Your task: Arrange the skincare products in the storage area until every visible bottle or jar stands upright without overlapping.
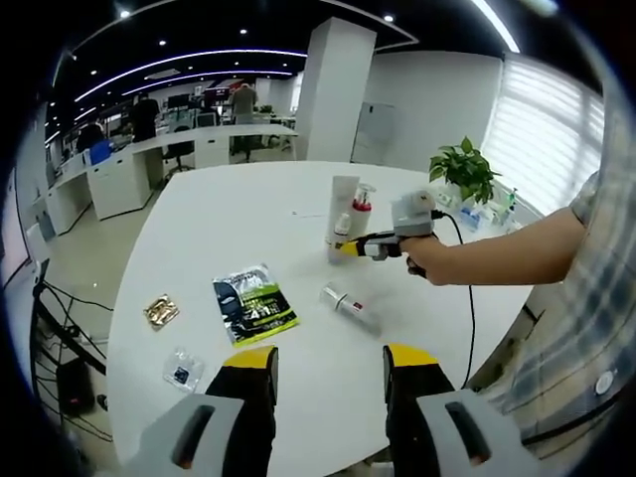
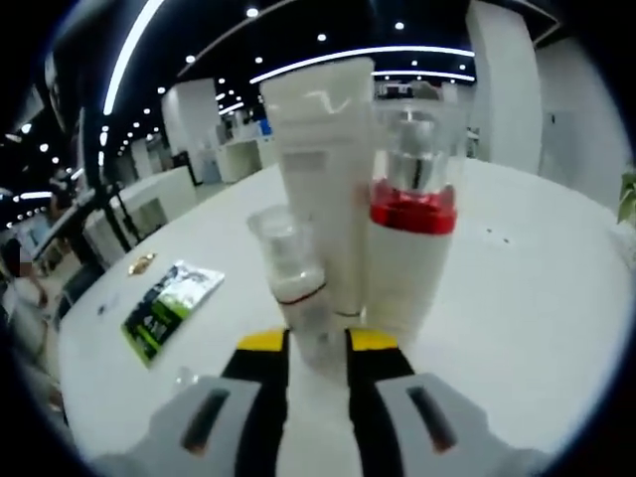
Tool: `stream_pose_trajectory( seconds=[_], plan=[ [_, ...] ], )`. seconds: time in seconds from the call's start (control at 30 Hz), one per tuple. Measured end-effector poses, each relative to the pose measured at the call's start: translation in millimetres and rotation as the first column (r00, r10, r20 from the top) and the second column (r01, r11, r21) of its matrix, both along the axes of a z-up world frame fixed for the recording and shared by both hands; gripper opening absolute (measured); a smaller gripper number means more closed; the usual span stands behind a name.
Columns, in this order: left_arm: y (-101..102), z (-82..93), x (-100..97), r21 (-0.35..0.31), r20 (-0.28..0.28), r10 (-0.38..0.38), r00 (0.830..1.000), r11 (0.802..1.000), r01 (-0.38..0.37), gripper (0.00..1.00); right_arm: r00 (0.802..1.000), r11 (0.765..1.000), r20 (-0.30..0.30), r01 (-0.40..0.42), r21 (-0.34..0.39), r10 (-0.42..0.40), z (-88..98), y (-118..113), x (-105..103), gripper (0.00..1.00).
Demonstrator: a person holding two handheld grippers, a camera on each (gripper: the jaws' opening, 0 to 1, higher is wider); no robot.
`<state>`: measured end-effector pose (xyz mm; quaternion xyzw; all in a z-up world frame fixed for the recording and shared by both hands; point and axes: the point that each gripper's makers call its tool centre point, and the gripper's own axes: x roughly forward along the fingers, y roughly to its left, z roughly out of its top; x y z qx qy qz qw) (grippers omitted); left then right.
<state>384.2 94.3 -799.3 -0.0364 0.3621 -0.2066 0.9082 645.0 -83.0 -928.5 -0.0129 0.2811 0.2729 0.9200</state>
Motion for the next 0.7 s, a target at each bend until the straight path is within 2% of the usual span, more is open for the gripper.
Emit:
stream_pose_trajectory(
  seconds=[0.3, 0.43, 0.53, 0.63, 0.7],
  plan=[
    [-0.4, -1.0, 0.7, 0.01, 0.001, 0.001, 1.0, 1.0, -0.001, 0.42, 0.999, 0.999, -0.01, 0.032, 0.006, -0.032, 0.3, -5.6, -1.8, 0.21],
    [0.4, -1.1, 0.6, 0.008, 0.002, 0.005, 1.0, 1.0, -0.005, 0.42, 0.998, 0.997, -0.032, 0.057, 0.046, -0.055, 1.8, 2.2, -5.2, 0.27],
    [0.2, -1.6, -0.6, 0.007, 0.0, 0.004, 1.0, 1.0, -0.004, 0.42, 0.996, 0.995, -0.029, 0.089, 0.038, -0.088, 2.9, 4.2, -3.1, 0.32],
    [1.8, -1.4, -1.7, 0.007, 0.002, 0.009, 1.0, 1.0, -0.009, 0.42, 0.992, 0.992, -0.016, 0.128, 0.009, -0.127, 6.8, 5.7, -0.5, 0.32],
    [3.8, -2.3, -3.0, 0.008, -0.001, 0.015, 1.0, 1.0, -0.015, 0.42, 0.991, 0.991, -0.022, 0.131, 0.016, -0.131, 8.8, 11.9, -2.4, 0.32]
  ],
)
